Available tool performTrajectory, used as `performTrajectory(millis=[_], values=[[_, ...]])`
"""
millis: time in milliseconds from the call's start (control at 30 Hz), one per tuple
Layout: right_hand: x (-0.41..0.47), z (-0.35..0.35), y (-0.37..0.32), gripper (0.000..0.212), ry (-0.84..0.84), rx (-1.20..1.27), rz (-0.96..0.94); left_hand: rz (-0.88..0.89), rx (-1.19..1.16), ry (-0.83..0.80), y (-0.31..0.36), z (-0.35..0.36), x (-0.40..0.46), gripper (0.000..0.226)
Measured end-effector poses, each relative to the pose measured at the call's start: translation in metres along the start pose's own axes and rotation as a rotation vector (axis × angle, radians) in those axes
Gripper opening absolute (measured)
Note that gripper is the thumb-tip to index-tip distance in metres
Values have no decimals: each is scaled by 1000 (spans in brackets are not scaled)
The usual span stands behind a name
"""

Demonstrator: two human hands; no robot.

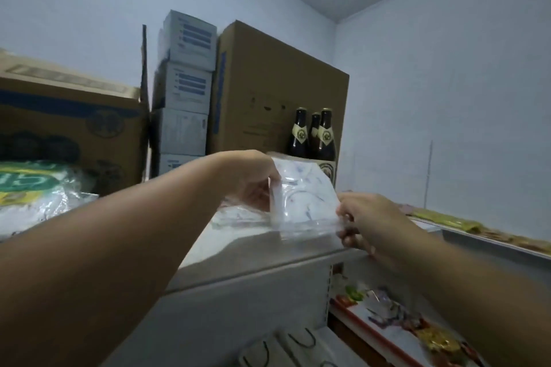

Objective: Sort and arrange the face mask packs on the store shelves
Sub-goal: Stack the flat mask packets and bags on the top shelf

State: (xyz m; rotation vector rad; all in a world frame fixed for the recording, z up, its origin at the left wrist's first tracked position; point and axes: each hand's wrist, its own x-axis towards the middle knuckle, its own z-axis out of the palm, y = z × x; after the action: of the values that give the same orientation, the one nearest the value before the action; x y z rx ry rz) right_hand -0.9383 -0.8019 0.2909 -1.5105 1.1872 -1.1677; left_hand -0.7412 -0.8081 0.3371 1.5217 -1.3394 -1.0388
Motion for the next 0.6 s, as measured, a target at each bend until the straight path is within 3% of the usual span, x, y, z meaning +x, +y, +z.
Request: performTrajectory(millis=[133,233,333,467,600], values=[[62,34,-14,15,-285,10,-109,-5,25,356,-11,-38,27,13],[93,61,-22,14,-402,-50,-166,3,30,602,-23,-56,35,7],[113,86,-15,33,-423,-133,-259,29,35,779,-40,-62,38,13],[128,94,3,23,-337,-521,-595,-11,104,792,-50,-66,40,11],[127,94,9,16,-383,-594,-634,-148,207,702,-55,-69,39,15]])
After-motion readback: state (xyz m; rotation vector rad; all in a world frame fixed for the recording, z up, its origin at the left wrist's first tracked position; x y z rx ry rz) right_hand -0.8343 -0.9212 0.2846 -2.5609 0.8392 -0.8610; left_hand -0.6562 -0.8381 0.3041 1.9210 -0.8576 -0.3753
